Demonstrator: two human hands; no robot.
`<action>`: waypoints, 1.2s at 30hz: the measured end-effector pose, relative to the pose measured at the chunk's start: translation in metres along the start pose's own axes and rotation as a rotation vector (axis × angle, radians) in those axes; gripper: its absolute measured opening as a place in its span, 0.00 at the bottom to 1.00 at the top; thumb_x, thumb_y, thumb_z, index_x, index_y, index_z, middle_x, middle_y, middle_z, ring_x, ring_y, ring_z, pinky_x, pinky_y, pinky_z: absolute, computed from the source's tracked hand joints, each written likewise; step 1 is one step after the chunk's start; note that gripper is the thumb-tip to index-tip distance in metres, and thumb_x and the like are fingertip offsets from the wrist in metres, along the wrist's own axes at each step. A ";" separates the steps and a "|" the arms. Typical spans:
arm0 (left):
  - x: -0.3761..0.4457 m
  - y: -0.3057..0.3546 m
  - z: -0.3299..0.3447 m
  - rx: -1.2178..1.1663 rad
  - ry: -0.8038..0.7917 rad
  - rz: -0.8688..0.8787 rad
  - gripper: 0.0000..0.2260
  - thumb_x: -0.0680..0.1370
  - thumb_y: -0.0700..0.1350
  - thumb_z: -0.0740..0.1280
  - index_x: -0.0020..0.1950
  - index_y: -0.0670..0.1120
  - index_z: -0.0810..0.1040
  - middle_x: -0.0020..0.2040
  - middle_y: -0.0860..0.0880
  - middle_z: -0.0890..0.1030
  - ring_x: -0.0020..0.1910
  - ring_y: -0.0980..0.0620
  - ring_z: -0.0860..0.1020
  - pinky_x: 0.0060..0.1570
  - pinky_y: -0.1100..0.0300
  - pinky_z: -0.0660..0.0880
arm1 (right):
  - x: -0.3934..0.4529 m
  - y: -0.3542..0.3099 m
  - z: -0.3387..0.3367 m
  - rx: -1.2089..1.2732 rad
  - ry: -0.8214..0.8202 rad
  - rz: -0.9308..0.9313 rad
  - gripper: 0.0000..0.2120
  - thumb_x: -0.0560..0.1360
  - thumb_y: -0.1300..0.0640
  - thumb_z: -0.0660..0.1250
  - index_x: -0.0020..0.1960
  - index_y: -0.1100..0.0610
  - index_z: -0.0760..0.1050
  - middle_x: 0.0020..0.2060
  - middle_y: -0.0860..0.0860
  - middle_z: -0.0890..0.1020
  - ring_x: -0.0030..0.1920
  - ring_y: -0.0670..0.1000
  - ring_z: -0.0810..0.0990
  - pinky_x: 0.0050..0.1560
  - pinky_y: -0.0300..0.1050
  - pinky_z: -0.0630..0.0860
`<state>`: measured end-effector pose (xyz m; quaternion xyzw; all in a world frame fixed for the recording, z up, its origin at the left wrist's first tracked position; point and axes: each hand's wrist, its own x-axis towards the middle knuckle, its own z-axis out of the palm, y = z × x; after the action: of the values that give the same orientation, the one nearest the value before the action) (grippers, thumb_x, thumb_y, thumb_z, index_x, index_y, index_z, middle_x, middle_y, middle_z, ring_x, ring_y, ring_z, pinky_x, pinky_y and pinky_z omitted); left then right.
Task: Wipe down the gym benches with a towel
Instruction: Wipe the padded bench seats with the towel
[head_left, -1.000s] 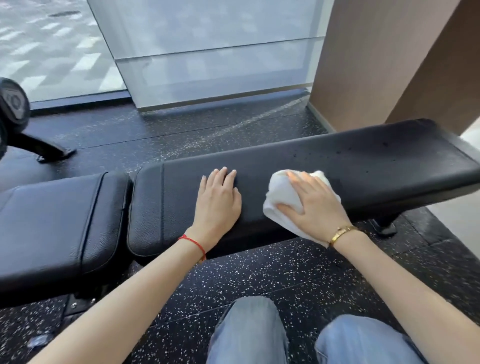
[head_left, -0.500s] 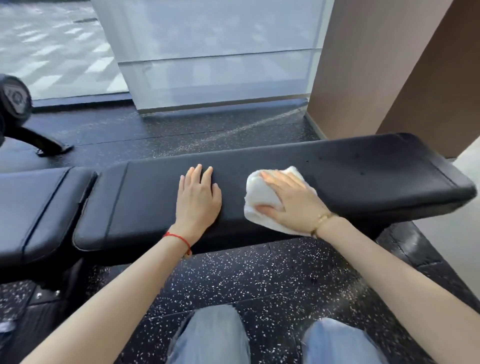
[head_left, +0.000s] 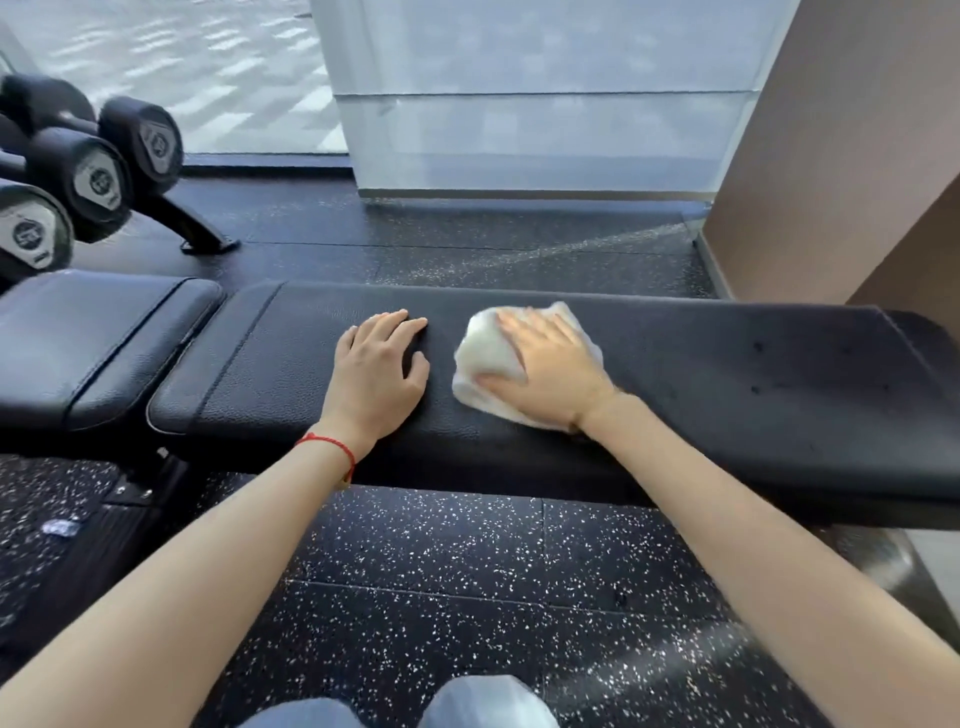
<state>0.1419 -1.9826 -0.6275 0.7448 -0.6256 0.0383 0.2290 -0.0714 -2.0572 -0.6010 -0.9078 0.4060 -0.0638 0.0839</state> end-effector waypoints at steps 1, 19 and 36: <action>0.000 0.000 0.000 0.005 0.002 0.004 0.23 0.76 0.51 0.56 0.69 0.49 0.75 0.70 0.48 0.74 0.71 0.47 0.68 0.73 0.46 0.61 | -0.017 0.009 0.003 0.023 0.037 -0.055 0.47 0.70 0.23 0.42 0.76 0.53 0.65 0.73 0.48 0.69 0.74 0.52 0.64 0.77 0.54 0.54; -0.004 0.002 -0.001 0.037 0.113 -0.099 0.21 0.74 0.53 0.59 0.63 0.47 0.79 0.63 0.48 0.79 0.65 0.47 0.73 0.66 0.47 0.66 | -0.112 0.024 0.042 -0.339 0.463 -0.329 0.31 0.76 0.46 0.70 0.76 0.52 0.67 0.73 0.52 0.72 0.68 0.60 0.74 0.70 0.60 0.67; -0.007 -0.002 0.000 0.011 0.157 -0.111 0.21 0.73 0.51 0.58 0.61 0.45 0.79 0.61 0.45 0.80 0.63 0.43 0.74 0.64 0.47 0.67 | -0.089 -0.007 0.070 -0.454 0.715 -0.226 0.22 0.79 0.61 0.68 0.72 0.54 0.73 0.67 0.53 0.77 0.63 0.62 0.78 0.68 0.57 0.71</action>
<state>0.1425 -1.9761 -0.6305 0.7742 -0.5634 0.0874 0.2750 -0.1128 -1.9791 -0.6726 -0.8628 0.3113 -0.2918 -0.2710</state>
